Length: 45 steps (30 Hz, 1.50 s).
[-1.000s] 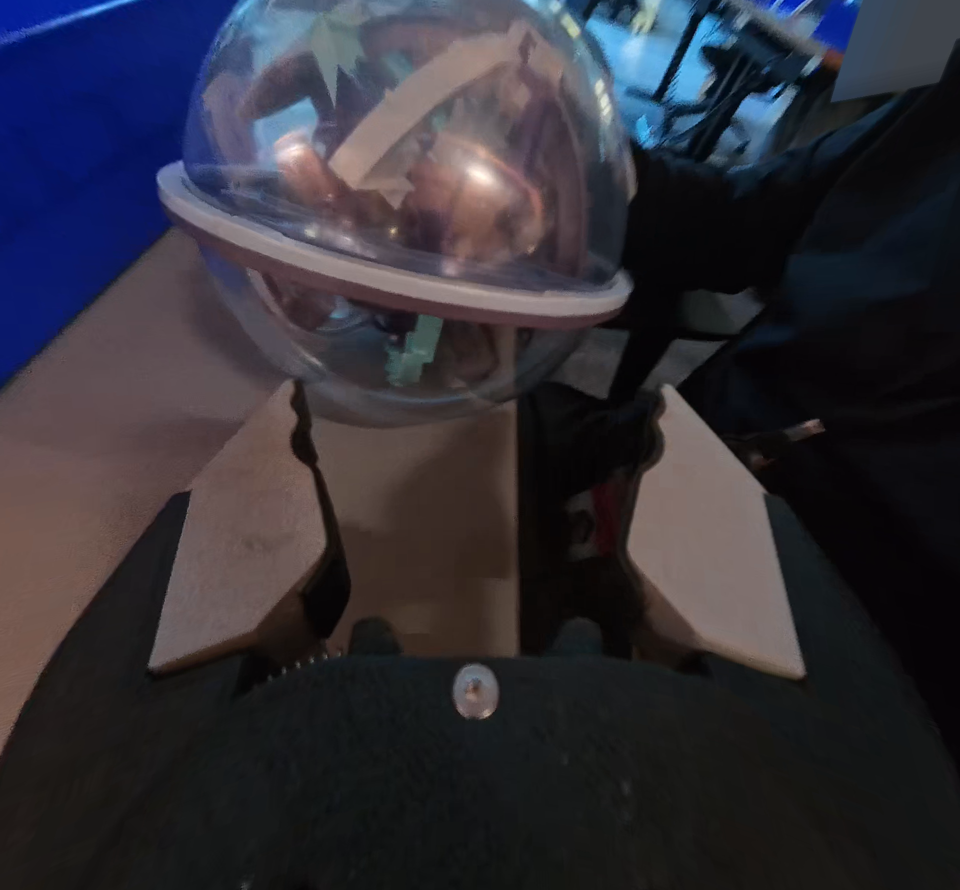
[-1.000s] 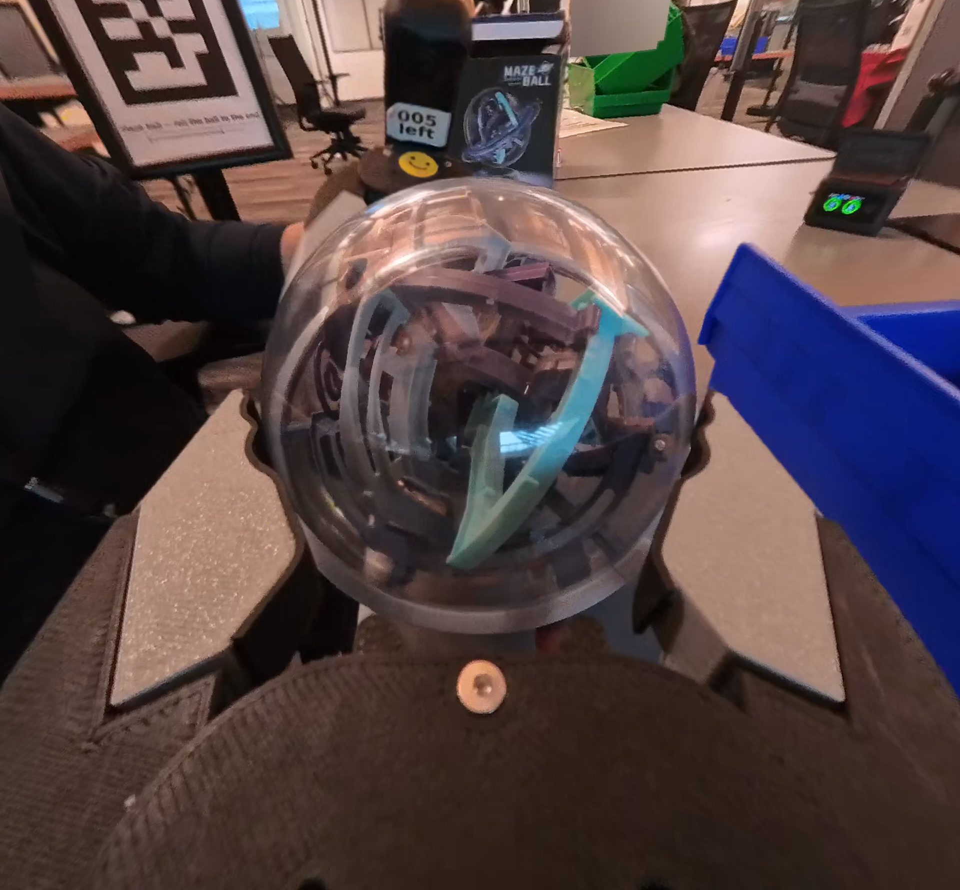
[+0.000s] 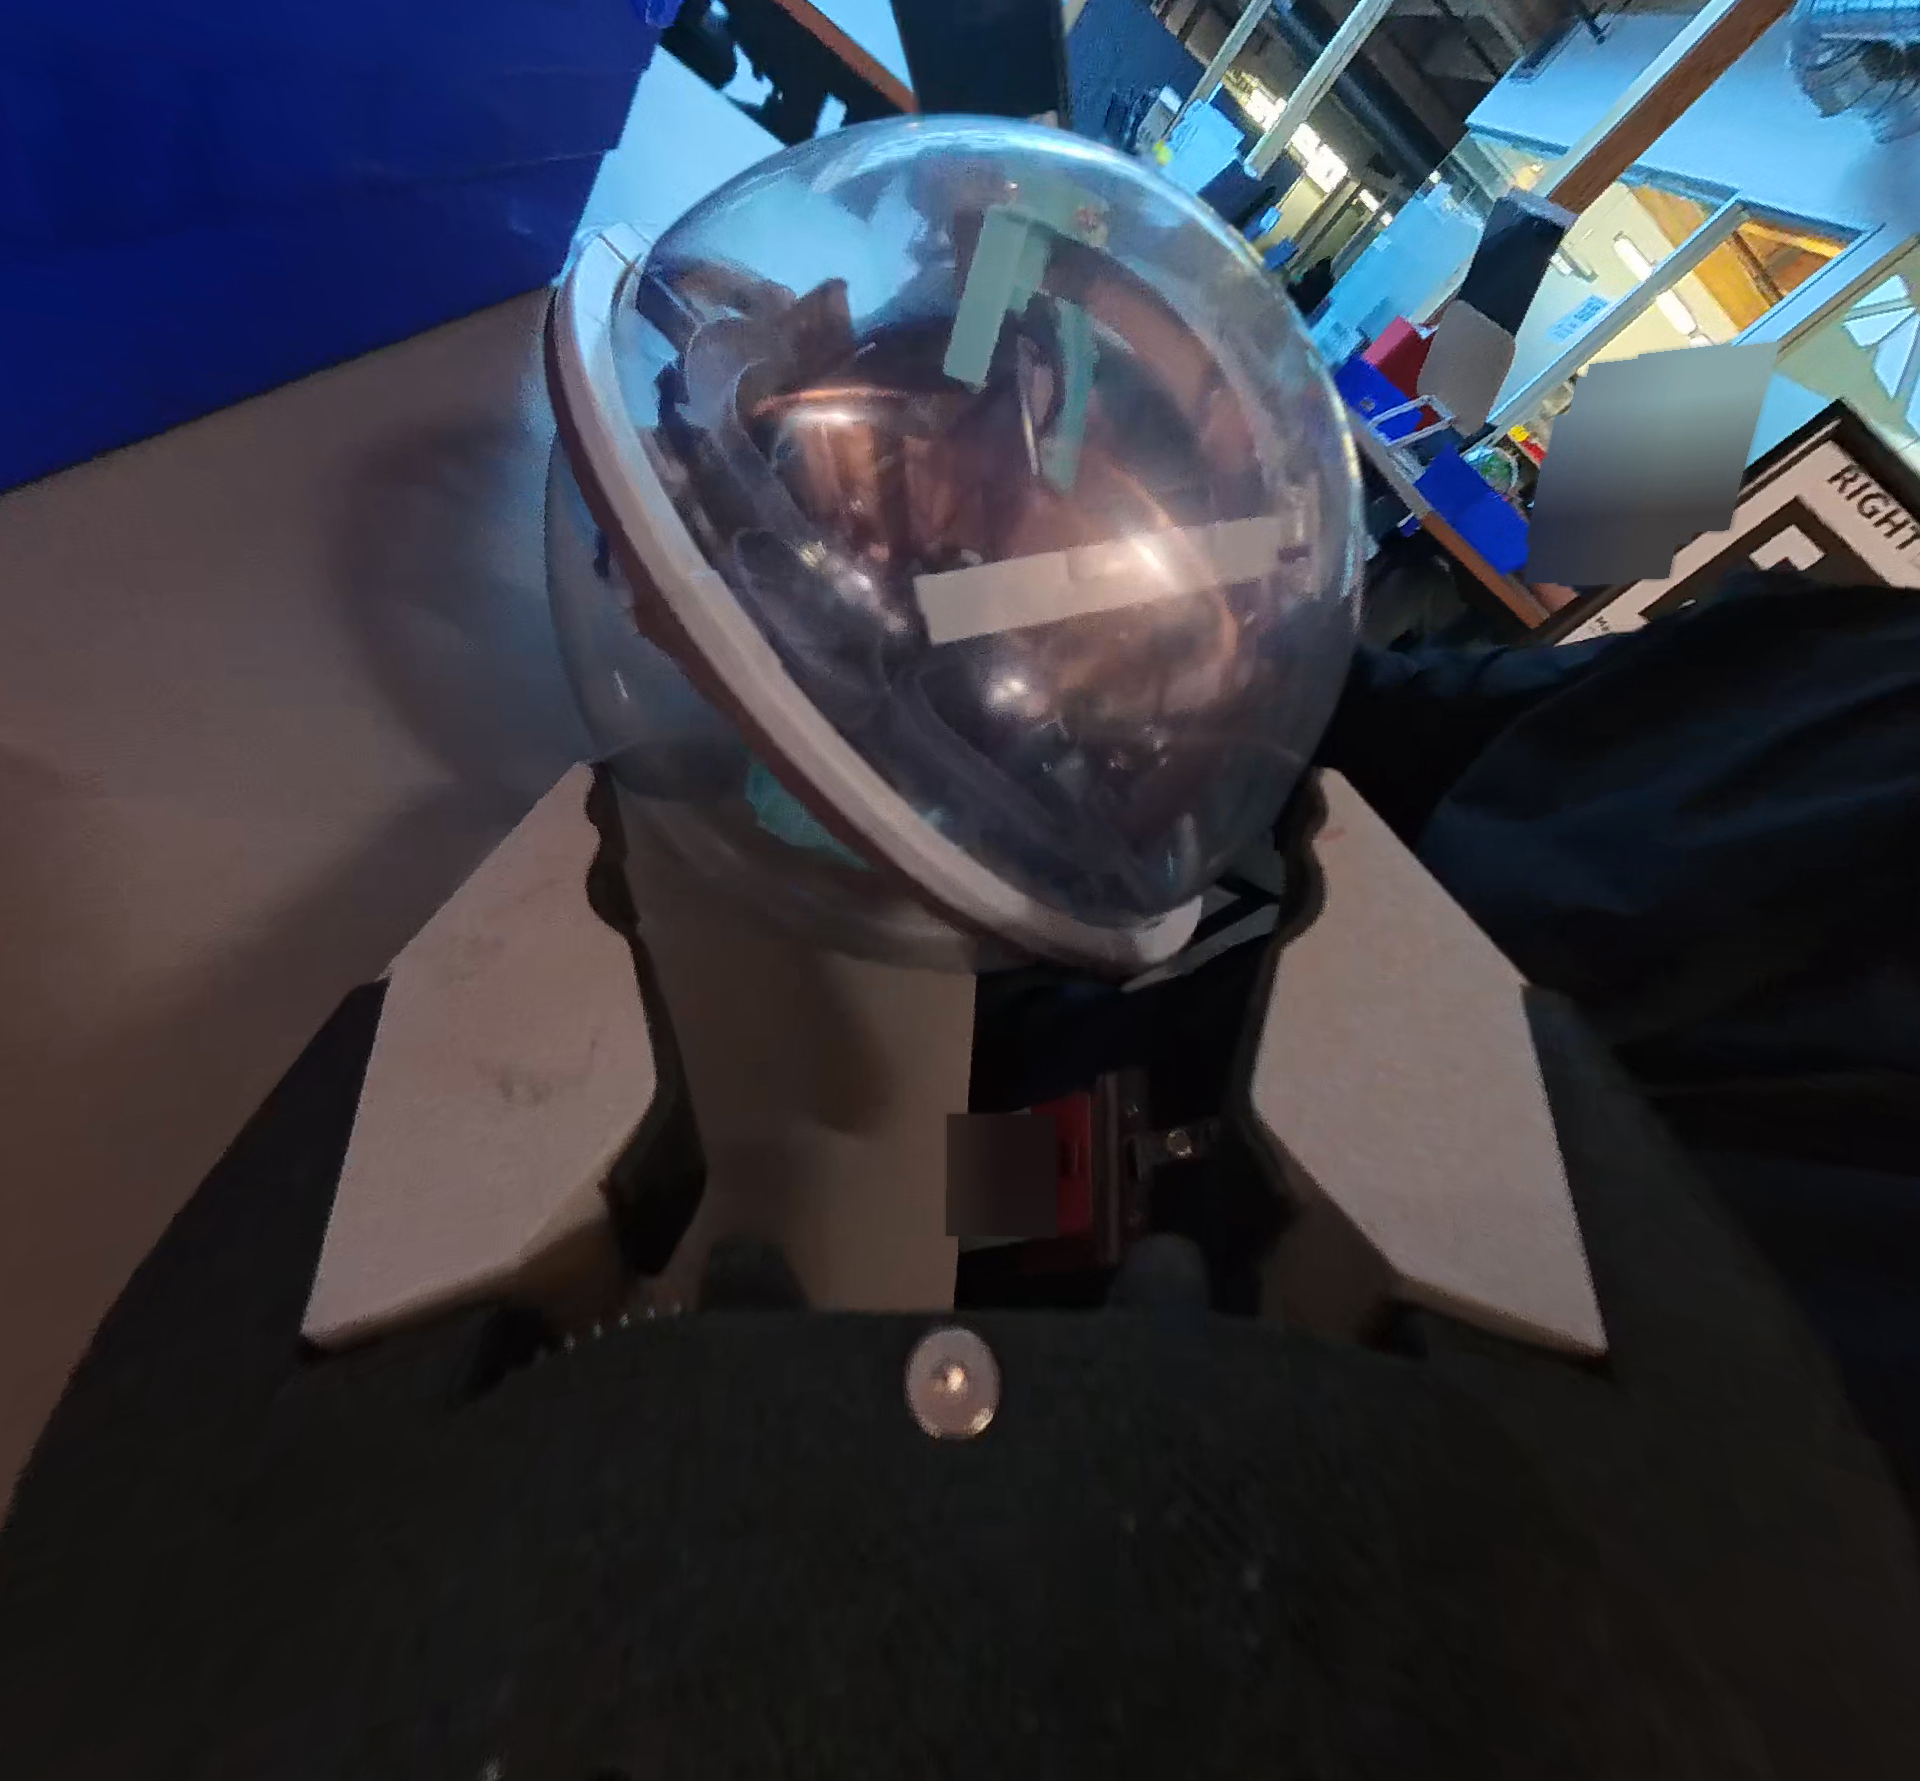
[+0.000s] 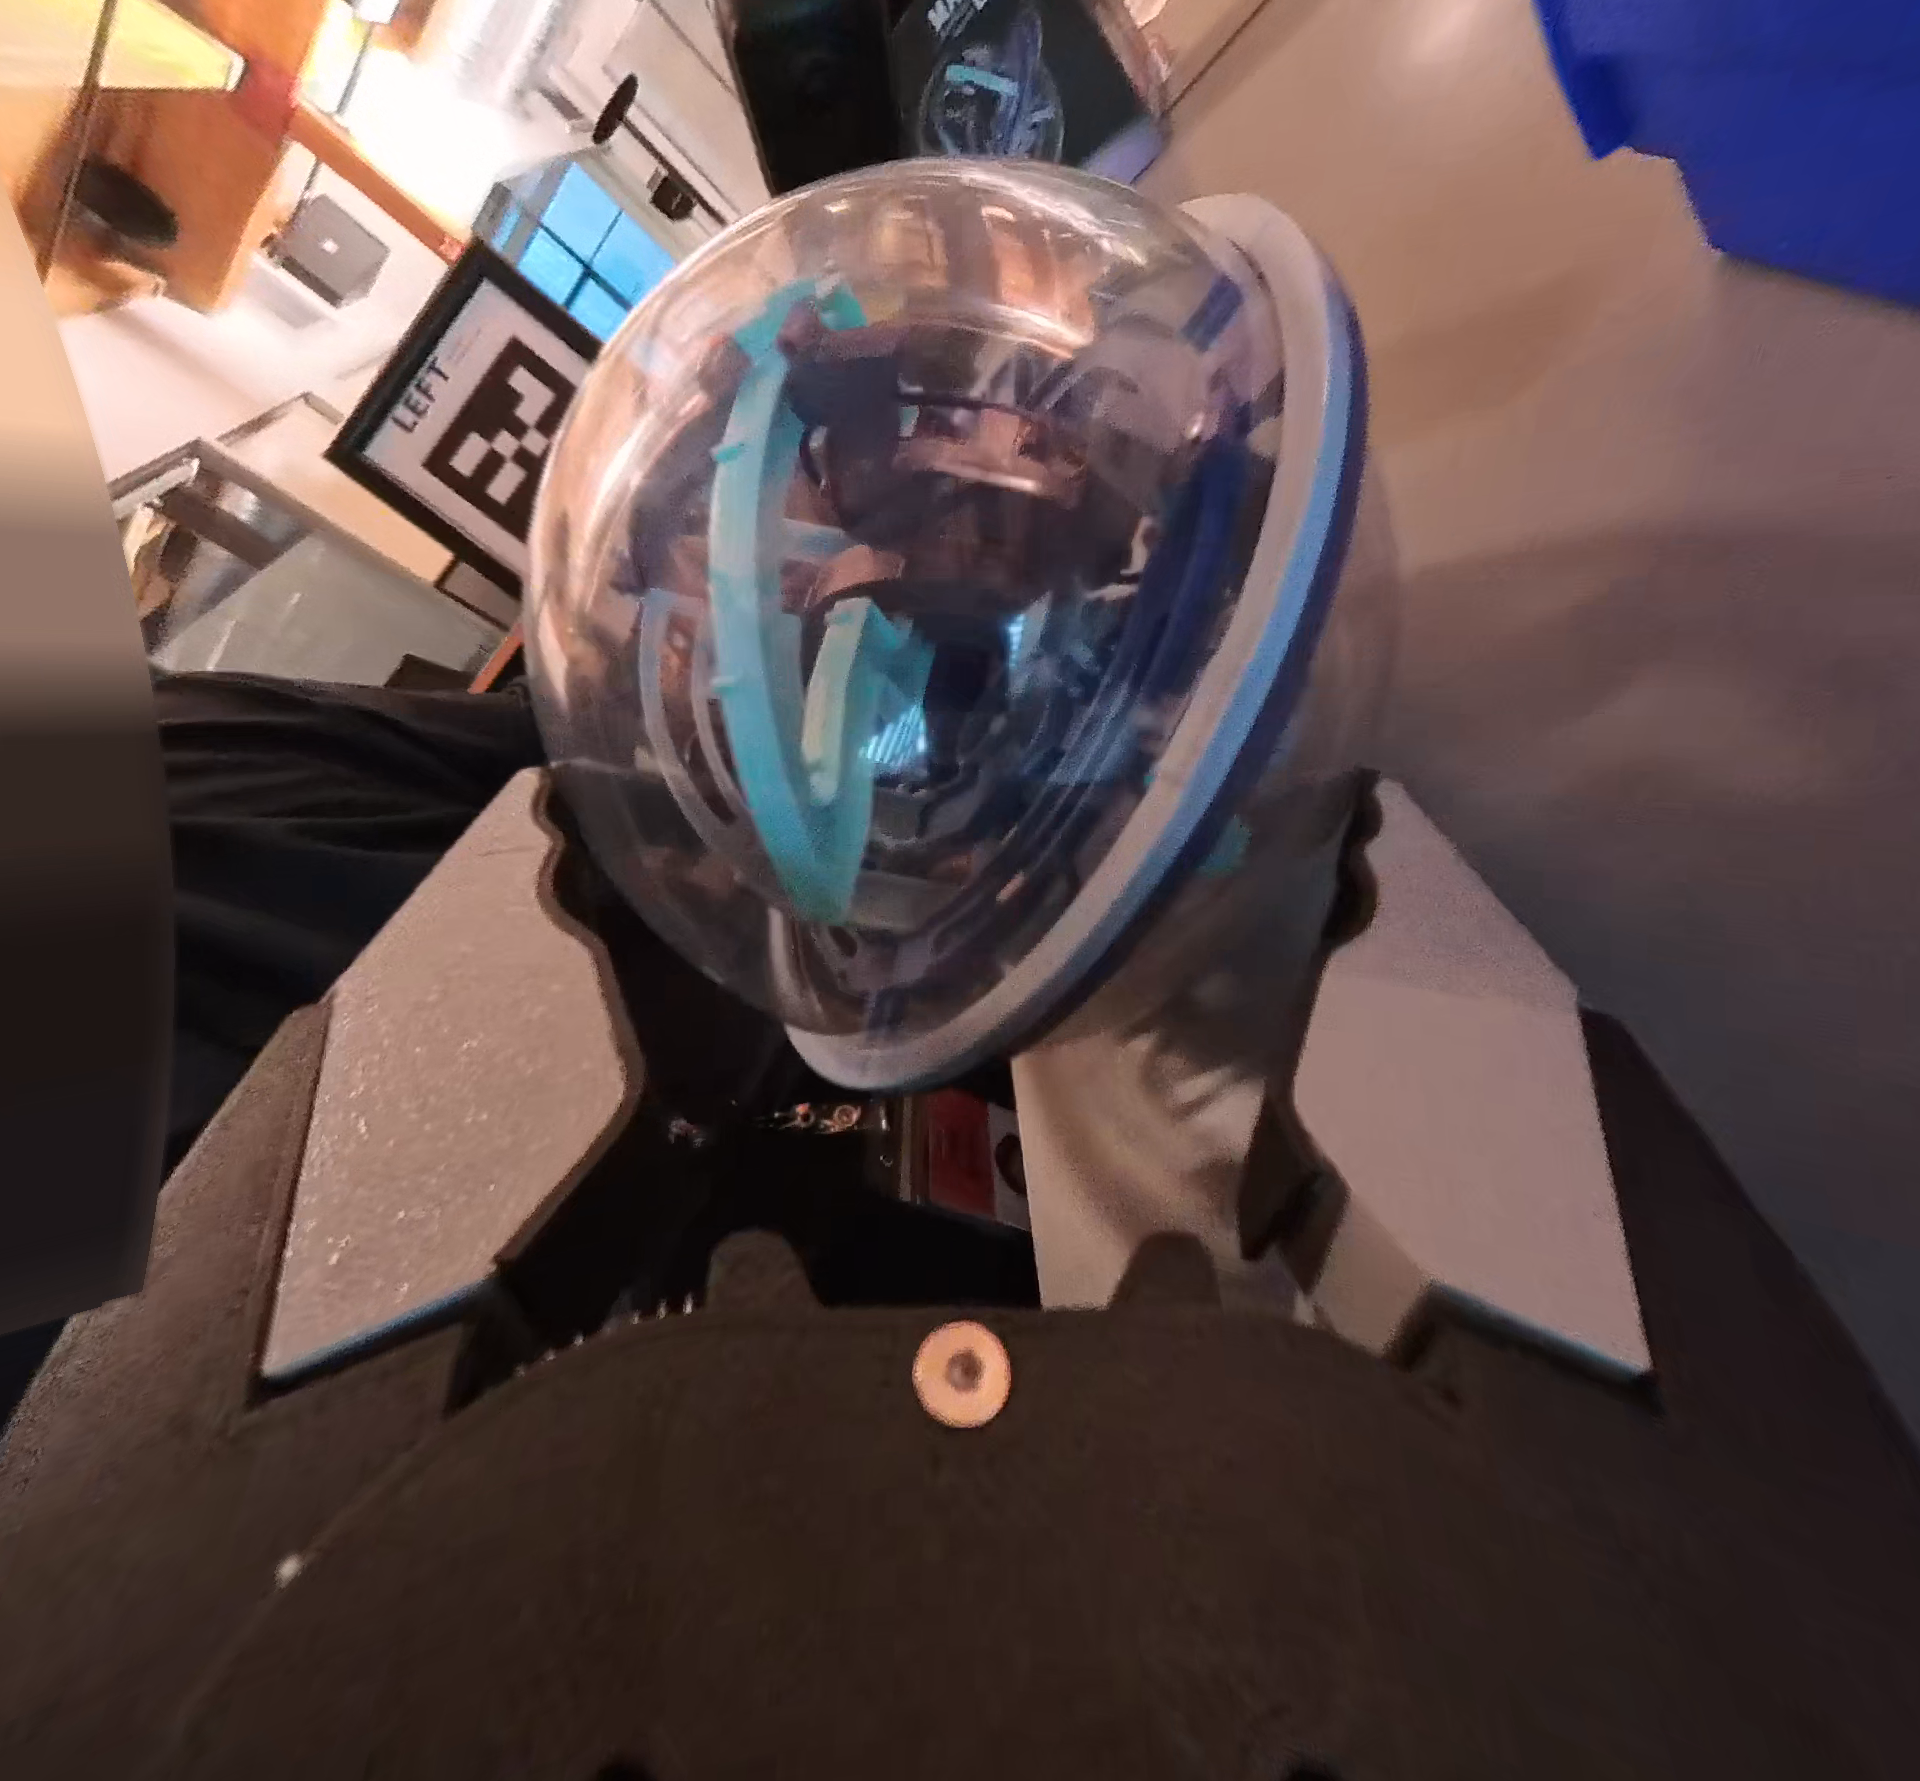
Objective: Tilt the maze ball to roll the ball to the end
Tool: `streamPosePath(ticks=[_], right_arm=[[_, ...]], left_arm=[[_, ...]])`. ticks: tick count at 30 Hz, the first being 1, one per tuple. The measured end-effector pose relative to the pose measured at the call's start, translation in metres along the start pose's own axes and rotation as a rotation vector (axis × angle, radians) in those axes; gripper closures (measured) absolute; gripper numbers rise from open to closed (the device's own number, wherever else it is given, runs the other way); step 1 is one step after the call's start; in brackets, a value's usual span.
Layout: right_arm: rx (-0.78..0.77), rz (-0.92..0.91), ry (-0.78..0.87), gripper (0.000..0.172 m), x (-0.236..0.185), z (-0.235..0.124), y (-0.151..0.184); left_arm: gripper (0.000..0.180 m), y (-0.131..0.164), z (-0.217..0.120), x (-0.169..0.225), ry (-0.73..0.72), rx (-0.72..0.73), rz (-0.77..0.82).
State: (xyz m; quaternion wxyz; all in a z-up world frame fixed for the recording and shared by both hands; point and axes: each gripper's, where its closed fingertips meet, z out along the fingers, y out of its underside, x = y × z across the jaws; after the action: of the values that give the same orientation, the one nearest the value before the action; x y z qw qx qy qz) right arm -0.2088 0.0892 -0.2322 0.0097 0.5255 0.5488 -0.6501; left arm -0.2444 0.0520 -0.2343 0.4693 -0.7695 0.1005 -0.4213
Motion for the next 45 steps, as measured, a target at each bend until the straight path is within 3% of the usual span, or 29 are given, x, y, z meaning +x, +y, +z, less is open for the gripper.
streamPosePath(ticks=[8, 15, 18, 22, 28, 35, 42, 45], right_arm=[[0.04, -0.226, 0.064, 0.019, -0.003, 0.024, -0.007], [0.083, -0.492, 0.136, 0.015, -0.015, 0.032, -0.02], [0.11, -0.584, 0.167, 0.015, -0.022, 0.031, -0.028], [0.106, -0.655, 0.187, 0.015, -0.021, 0.031, -0.026], [0.093, -0.616, 0.168, 0.016, -0.01, 0.027, -0.016], [0.156, -0.489, 0.112, 0.03, -0.016, 0.01, -0.026], [-0.045, -0.287, 0.098, 0.021, -0.005, 0.005, -0.004], [-0.087, -0.292, 0.131, 0.024, 0.0, -0.003, -0.002]], left_arm=[[0.046, 0.007, -0.001, 0.0, -0.108, -0.087, 0.178], [0.044, -0.007, -0.01, 0.007, -0.199, -0.093, 0.424], [0.043, 0.004, -0.008, 0.003, -0.226, -0.172, 0.421], [0.043, 0.016, -0.001, -0.002, -0.193, -0.173, 0.372], [0.048, 0.009, -0.002, 0.0, -0.114, -0.099, 0.279], [0.055, 0.015, 0.002, -0.001, -0.049, -0.097, 0.203], [0.055, 0.007, 0.01, 0.003, -0.083, -0.097, 0.284], [0.068, 0.015, 0.01, -0.005, -0.111, -0.138, 0.292]])
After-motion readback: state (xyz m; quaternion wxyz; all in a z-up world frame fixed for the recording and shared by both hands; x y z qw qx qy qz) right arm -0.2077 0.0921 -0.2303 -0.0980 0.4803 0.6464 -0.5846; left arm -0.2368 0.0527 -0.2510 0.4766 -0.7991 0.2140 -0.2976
